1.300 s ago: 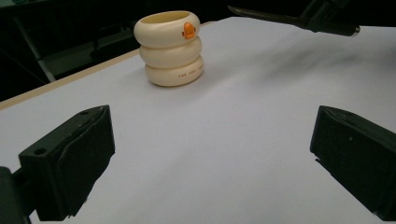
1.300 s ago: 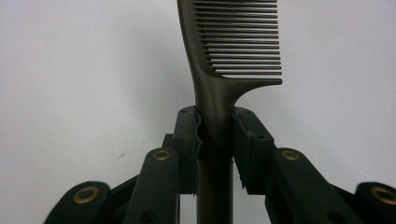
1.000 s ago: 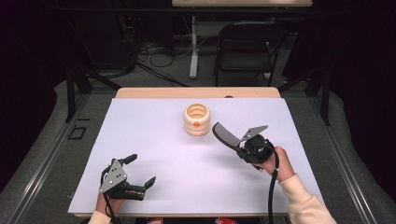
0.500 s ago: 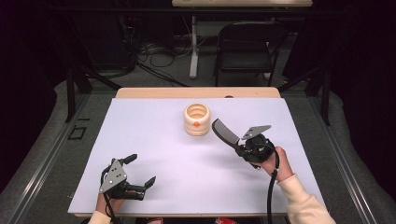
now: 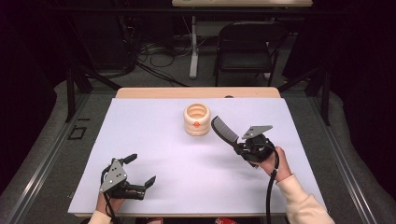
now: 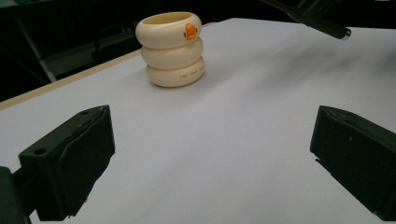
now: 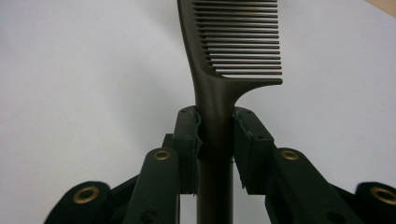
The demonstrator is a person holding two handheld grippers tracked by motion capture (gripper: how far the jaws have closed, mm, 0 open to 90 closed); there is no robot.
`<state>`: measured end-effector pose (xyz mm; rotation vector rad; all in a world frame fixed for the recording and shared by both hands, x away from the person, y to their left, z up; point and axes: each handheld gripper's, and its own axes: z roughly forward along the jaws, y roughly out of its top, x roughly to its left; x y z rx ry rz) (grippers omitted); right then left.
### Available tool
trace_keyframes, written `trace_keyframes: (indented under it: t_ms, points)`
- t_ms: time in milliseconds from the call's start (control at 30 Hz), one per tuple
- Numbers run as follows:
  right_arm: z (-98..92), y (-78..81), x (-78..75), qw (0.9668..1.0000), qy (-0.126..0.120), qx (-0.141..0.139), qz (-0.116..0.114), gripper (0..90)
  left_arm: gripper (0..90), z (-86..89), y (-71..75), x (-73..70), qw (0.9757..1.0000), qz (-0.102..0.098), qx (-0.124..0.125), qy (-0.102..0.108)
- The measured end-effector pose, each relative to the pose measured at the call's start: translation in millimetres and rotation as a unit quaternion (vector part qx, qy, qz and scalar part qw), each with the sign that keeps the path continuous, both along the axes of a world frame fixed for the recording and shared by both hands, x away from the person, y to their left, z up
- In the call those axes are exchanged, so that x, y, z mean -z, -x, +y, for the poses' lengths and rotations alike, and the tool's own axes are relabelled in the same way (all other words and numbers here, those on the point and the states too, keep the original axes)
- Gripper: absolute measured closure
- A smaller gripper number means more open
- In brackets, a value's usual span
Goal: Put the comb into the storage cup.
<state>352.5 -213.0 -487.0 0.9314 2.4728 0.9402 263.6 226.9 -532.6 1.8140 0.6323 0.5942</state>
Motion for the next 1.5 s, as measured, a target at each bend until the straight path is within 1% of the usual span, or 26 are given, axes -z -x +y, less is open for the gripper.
trace_keyframes:
  t_ms: [200, 467, 1033, 1167, 1333, 1500]
  points:
    - [1.2, 0.1, 0.0, 1.0, -0.004, 0.0, -0.002, 72.5, 0.1, 0.0, -0.2, 0.1, 1.0, 0.0, 0.0, 0.0]
    - [1.7, 0.9, -0.9, 0.9998, -0.013, 0.003, -0.013, 72.5, 0.1, 0.1, 0.1, -0.1, 1.0, 0.0, 0.0, -0.001]
    - [2.2, 1.1, -2.0, 0.9986, -0.041, 0.007, -0.032, 72.5, 0.1, -0.1, -0.2, 0.0, 1.0, -0.001, -0.001, 0.0]
    - [2.8, 0.8, -2.3, 0.9984, -0.042, 0.006, -0.037, 72.5, 0.1, -0.2, -0.2, 0.1, 1.0, 0.0, 0.0, 0.0]
    - [1.2, -0.8, -1.3, 0.9982, -0.047, 0.014, -0.035, 72.5, 0.1, -0.2, 0.0, -0.4, 1.0, -0.002, -0.001, -0.001]
    - [2.5, -0.8, -2.0, 0.998, -0.048, 0.01, -0.04, 72.5, 0.1, 0.4, 0.3, -0.6, 1.0, -0.003, -0.001, -0.002]
